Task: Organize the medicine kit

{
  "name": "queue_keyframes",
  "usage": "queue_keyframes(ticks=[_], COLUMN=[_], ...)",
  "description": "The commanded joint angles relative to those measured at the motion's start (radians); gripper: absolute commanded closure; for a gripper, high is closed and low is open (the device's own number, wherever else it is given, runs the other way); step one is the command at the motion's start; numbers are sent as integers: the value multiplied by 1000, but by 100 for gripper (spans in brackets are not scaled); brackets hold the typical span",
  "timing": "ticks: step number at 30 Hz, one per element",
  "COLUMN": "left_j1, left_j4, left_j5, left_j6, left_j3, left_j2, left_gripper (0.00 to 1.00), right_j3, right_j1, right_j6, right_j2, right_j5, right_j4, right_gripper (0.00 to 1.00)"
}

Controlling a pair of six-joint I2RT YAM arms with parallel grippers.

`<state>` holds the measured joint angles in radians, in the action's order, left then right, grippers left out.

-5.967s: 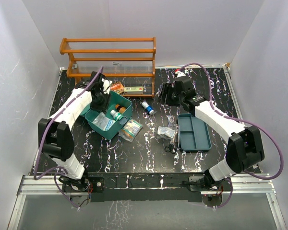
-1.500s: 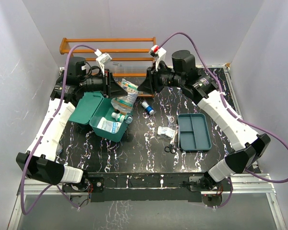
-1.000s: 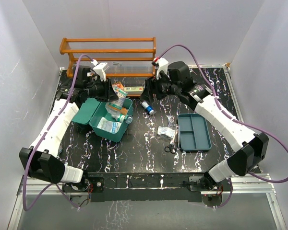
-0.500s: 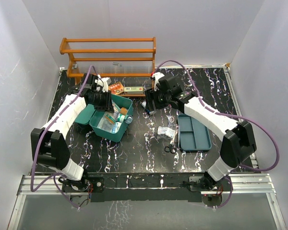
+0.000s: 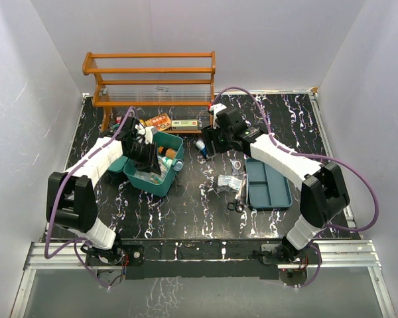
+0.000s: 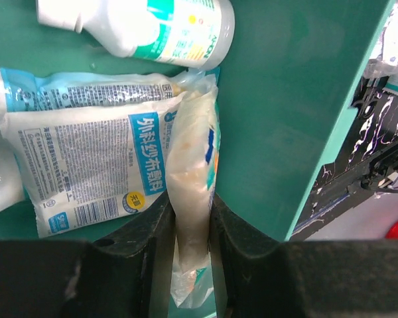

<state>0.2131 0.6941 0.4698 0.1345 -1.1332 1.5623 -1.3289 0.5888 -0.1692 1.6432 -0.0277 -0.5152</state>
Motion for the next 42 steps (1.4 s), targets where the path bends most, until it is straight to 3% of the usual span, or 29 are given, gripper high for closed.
queue_keyframes(ticks=[1,10,16,19,27,34,39,42], left_j1=[-3,-3,-3,-3,-4,-2,4,35], left_j4=[-62,-73,22,32,5,-51,-78,-59], left_j5=[41,34,-187,-252,-278,-148,-127,-185], left_j6=[48,21,2,4,8,53,64,66], left_j3=[37,26,-42,-76,-65,-29,14,12], left_j2=[-85,-27,-37,-54,-60,-19,12,38], left_gripper=[76,68,44,40,37,51,47,46], right_j3=[-50,-35,-14,-4,15,33,51,62], right_j1=[0,1,0,-1,-1,0,0,0], right_j6=[11,0,-6,-6,0,-2,-2,-4], right_j2=[15,15,-1,-9,-30,-39,-45,-49], right_j5=[2,-7,-14,-7,7,-8,-5,-2], right_j4=[49,55,55,58,59,67,74,75], right_gripper=[37,37,37,37,37,37,37,37])
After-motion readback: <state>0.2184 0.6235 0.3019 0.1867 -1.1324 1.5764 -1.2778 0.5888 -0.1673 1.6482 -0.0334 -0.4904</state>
